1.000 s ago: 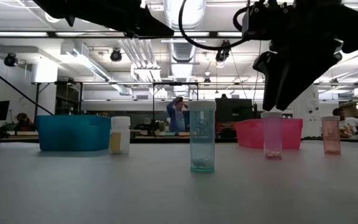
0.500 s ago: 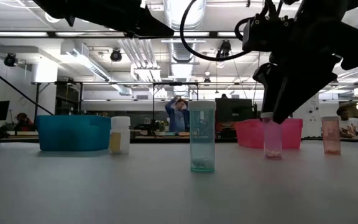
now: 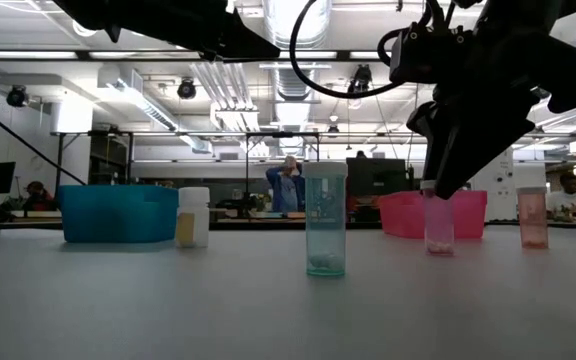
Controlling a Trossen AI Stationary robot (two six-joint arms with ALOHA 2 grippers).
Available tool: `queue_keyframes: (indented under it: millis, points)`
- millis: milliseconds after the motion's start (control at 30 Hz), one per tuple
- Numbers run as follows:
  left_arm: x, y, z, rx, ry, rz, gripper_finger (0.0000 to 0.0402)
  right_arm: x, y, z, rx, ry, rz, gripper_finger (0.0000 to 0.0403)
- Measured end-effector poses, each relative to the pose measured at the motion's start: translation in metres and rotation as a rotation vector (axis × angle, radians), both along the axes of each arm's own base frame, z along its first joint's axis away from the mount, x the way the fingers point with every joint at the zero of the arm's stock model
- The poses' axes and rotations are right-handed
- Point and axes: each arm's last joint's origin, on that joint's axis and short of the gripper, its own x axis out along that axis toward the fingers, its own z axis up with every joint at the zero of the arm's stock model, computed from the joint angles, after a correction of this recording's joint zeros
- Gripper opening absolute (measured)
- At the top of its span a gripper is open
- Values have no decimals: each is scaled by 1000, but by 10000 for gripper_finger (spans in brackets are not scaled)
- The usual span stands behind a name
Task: Pick and place medicine bottles into bin by pill shape (circle, oval)
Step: Put the pink tablet bottle into the red bin
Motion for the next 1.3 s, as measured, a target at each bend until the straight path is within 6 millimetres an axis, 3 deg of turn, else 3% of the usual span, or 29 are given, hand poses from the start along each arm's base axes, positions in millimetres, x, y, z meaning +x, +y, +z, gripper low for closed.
queue_keyframes:
  millis: [167, 467, 667, 967, 1133, 1300]
  points:
    - [0, 0, 0, 0, 0, 0, 258, 0, 0, 0, 0, -3, 1, 110]
    - [0, 0, 0, 0, 0, 0, 258, 0, -2, 3, 4, -14, -6, 116]
    - [0, 0, 0, 0, 0, 0, 258, 5, -16, 28, -21, -64, -45, 115]
    - [0, 0, 0, 0, 1, 0, 258, 26, -63, 77, -40, -157, -189, 115]
    - [0, 0, 0, 0, 1, 0, 258, 24, -98, 103, -79, -79, -258, 116]
    - [0, 0, 0, 0, 1, 0, 258, 15, -129, 117, -104, -27, -320, 115]
